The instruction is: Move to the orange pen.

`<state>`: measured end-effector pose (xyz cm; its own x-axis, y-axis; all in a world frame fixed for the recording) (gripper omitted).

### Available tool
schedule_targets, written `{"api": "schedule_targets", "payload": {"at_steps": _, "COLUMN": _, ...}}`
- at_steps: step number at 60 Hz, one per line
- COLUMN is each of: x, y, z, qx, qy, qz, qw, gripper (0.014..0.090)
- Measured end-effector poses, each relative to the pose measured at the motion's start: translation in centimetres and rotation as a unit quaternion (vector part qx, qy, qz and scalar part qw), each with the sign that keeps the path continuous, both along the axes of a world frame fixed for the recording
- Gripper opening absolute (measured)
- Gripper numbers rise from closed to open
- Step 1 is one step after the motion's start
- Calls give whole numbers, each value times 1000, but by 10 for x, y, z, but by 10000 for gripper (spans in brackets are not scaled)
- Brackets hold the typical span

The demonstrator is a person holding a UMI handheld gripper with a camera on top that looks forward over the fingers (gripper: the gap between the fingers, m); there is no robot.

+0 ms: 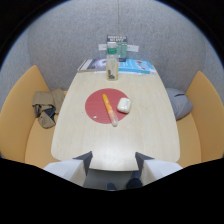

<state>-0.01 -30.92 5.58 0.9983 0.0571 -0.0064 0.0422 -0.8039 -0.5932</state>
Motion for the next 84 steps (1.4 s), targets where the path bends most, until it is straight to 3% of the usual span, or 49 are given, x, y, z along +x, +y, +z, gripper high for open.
{"api": "schedule_targets", "payload": {"at_steps": 19, "x": -54, "y": 28, "z": -17, "qx": -1, "qy": 4, "qz": 15, "qw": 1000, "gripper": 871}}
{"api": "schedule_targets", "payload": {"at_steps": 37, "x": -70, "y": 90, "z": -44, "qx": 22, "qy": -15, "qz": 9, "qw": 1000, "gripper": 872}}
{"api": "schedule_targets", "payload": {"at_steps": 54, "x": -71, "y": 128, "z": -68, "qx": 16, "qy": -23, "qz": 1, "qw": 1000, "gripper": 872}}
{"api": "schedule_targets", "payload": {"at_steps": 84, "x": -73, "y": 149, "z": -78, "qx": 10, "qy": -30, "qz": 0, "qw": 999, "gripper": 865}}
